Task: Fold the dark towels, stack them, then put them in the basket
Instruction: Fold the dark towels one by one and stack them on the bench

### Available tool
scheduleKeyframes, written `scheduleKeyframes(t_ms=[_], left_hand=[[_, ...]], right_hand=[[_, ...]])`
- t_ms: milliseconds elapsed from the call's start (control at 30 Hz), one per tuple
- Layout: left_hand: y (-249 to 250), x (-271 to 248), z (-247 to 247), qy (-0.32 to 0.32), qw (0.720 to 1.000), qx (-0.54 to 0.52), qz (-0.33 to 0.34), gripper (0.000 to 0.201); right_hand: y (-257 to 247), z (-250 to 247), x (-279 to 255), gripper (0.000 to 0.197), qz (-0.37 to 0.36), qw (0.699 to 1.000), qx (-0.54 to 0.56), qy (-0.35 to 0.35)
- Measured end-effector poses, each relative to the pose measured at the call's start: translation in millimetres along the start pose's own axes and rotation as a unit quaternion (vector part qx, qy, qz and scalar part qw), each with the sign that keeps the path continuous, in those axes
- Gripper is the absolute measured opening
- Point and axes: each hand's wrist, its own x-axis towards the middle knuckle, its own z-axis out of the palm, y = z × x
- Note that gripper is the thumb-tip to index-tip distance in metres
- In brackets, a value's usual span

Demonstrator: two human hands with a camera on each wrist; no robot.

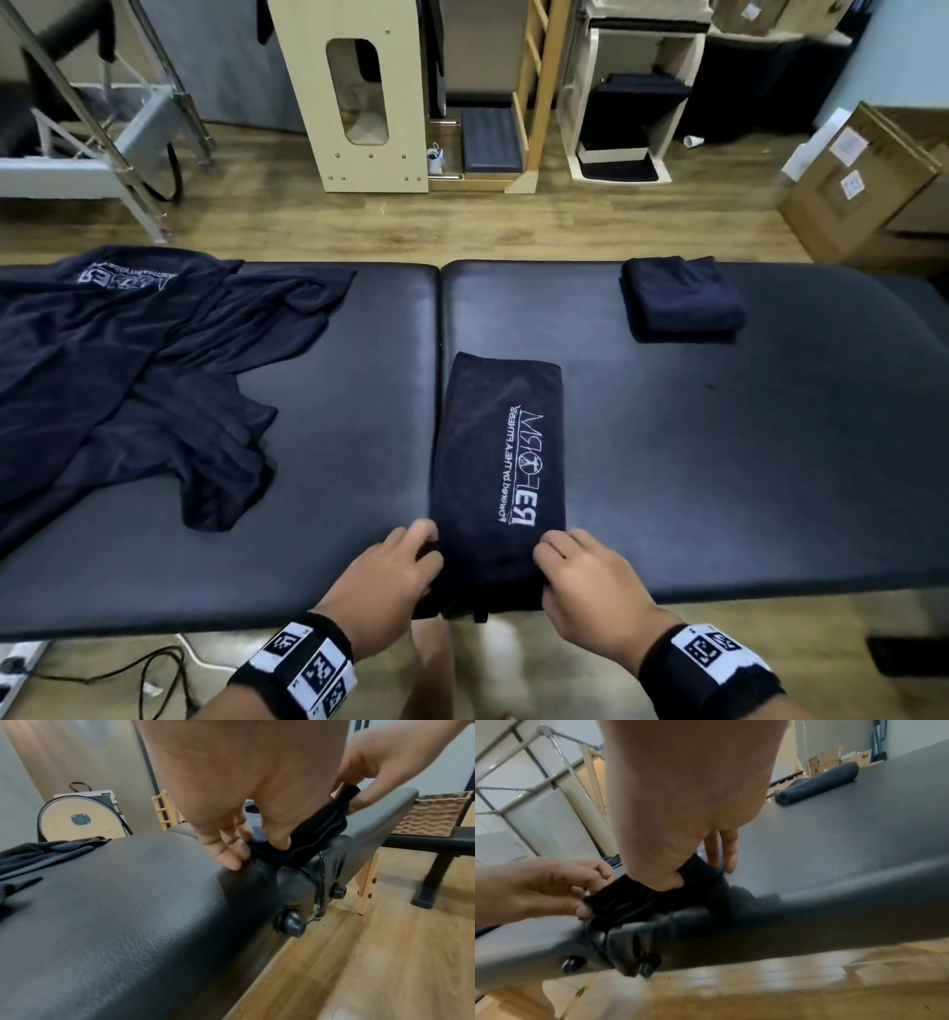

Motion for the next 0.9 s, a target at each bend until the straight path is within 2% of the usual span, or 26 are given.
scheduleKeyframes(t_ms=[33, 100, 133, 167, 267, 333, 367, 433, 500, 633, 700, 733, 767, 800, 900], left_hand=[[0, 0, -1, -0.008, 1.0, 0.0, 0.001, 0.033], [2, 5, -4, -0.033, 0.999, 0.022, -0.013, 0.057], [4, 10, -5, -0.032, 0.999, 0.03, -0.021, 0.063], [6, 16, -6, -0.024, 0.999, 0.032, -0.027, 0.06], [8, 34, -14, 0.021, 1.0, 0.019, -0.013, 0.034], [3, 46, -25, 0.048, 0.997, -0.062, -0.018, 0.019], [-1, 53, -35, 0.06, 0.989, -0.129, -0.042, 0.016], [-16, 71, -55, 0.079, 0.95, -0.281, -0.112, 0.015], [-34, 95, -75, 0.128, 0.901, -0.384, -0.158, 0.018], [-67, 152, -103, 0.149, 0.842, -0.465, -0.229, 0.019], [-77, 173, -108, 0.154, 0.785, -0.537, -0.27, 0.016], [-82, 182, -109, 0.149, 0.757, -0.571, -0.281, 0.022], [-85, 187, -110, 0.134, 0.745, -0.588, -0.284, 0.031], [-89, 193, -109, 0.107, 0.756, -0.579, -0.285, 0.042], [-89, 200, -105, 0.008, 0.841, -0.478, -0.254, 0.086]], right_hand=[[1, -5, 2, 0.016, 0.009, 1.0, 0.005, 0.013], [4, -13, 7, 0.011, 0.023, 0.999, 0.013, 0.034], [6, -15, 10, 0.012, 0.024, 0.999, 0.021, 0.044], [8, -17, 13, 0.013, 0.024, 0.998, 0.034, 0.051], [13, -30, 27, 0.021, 0.035, 0.995, 0.067, 0.069], [19, -44, 39, 0.026, 0.068, 0.989, 0.092, 0.091], [24, -51, 47, 0.028, 0.093, 0.985, 0.108, 0.102], [36, -64, 66, 0.03, 0.142, 0.972, 0.166, 0.091], [50, -75, 88, 0.028, 0.164, 0.956, 0.226, 0.092], [76, -88, 142, 0.022, 0.209, 0.921, 0.303, 0.123], [86, -85, 166, 0.018, 0.241, 0.914, 0.303, 0.12], [91, -83, 178, 0.016, 0.264, 0.91, 0.298, 0.119], [94, -81, 186, 0.019, 0.288, 0.905, 0.291, 0.117], [97, -78, 194, 0.027, 0.313, 0.899, 0.285, 0.11], [98, -72, 197, 0.062, 0.359, 0.891, 0.275, 0.033]])
